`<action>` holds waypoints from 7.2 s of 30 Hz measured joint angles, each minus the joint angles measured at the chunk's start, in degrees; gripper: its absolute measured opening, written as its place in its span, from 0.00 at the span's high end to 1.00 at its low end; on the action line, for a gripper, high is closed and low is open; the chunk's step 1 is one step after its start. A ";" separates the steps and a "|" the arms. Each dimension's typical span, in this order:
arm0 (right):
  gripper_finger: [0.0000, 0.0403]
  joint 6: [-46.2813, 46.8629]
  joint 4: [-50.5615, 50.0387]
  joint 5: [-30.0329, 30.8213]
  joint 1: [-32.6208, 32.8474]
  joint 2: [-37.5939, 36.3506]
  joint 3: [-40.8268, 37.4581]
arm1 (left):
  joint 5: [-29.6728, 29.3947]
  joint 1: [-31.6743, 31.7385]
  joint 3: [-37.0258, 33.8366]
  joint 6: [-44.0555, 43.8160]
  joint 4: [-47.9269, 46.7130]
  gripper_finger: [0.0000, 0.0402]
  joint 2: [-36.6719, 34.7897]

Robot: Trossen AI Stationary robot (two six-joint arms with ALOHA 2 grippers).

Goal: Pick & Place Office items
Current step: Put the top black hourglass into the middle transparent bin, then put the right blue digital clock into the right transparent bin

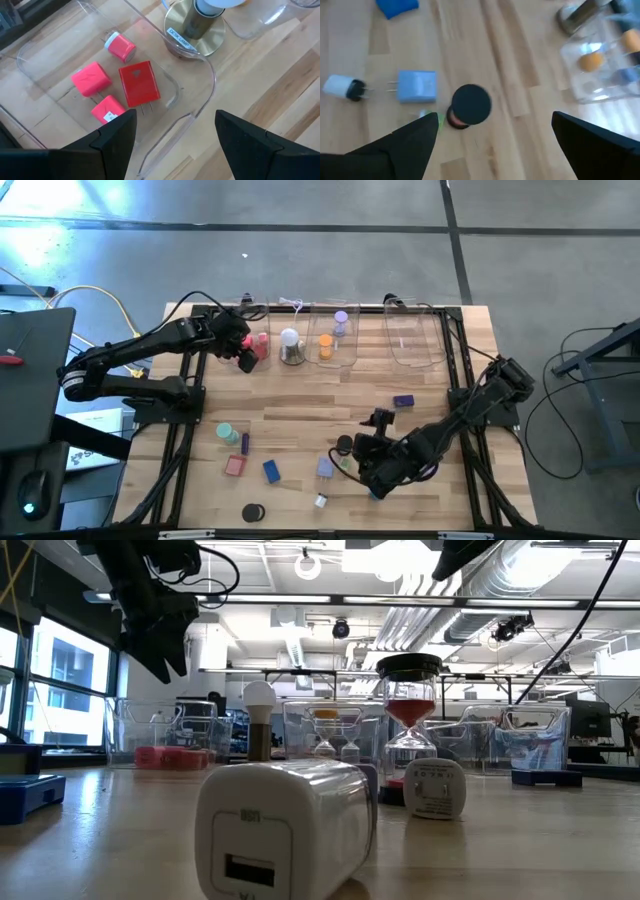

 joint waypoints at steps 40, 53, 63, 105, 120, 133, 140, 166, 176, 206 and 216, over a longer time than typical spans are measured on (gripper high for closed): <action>0.19 -17.83 10.82 -18.82 -8.62 3.82 -0.09 | -8.98 -14.98 -0.17 -1.95 -0.07 0.35 0.02; 0.19 -17.79 9.79 -19.59 -9.97 6.67 -0.22 | -9.09 -17.31 -0.17 -2.75 -0.11 0.35 0.02; 0.19 -15.21 11.32 -20.42 -10.61 6.67 -3.69 | -9.13 -18.70 -0.19 -3.11 -0.11 0.35 0.02; 0.53 -19.78 23.48 -27.30 -13.67 6.58 -11.19 | -9.15 -19.06 -0.20 -3.13 0.07 0.35 0.02; 0.53 -21.91 17.36 -19.94 -15.35 -0.72 -11.14 | -9.15 -19.06 -0.18 -3.08 0.08 0.35 0.00; 0.51 -28.16 14.65 -13.14 -27.17 -10.61 -8.14 | -9.15 -19.06 -0.20 -2.99 0.09 0.35 0.00; 0.53 -36.61 18.99 -14.23 -37.23 -11.56 -4.85 | -9.15 -19.06 -0.20 -3.14 0.28 0.35 0.02; 0.53 -37.09 23.82 -31.26 -57.19 3.89 -4.50 | -9.13 -19.06 -0.20 -2.45 0.28 0.35 0.02; 0.53 -37.22 23.92 -31.84 -57.56 8.69 -4.50 | -9.13 -19.06 -0.20 -2.45 0.28 0.35 0.02; 0.37 -38.79 22.01 -28.10 -56.72 9.78 -4.57 | -9.13 -19.06 -1.70 -2.56 1.18 0.35 0.04; 0.37 -39.42 20.75 -25.02 -54.12 2.68 -4.55 | -9.13 -19.06 -2.93 -2.51 1.64 0.35 0.04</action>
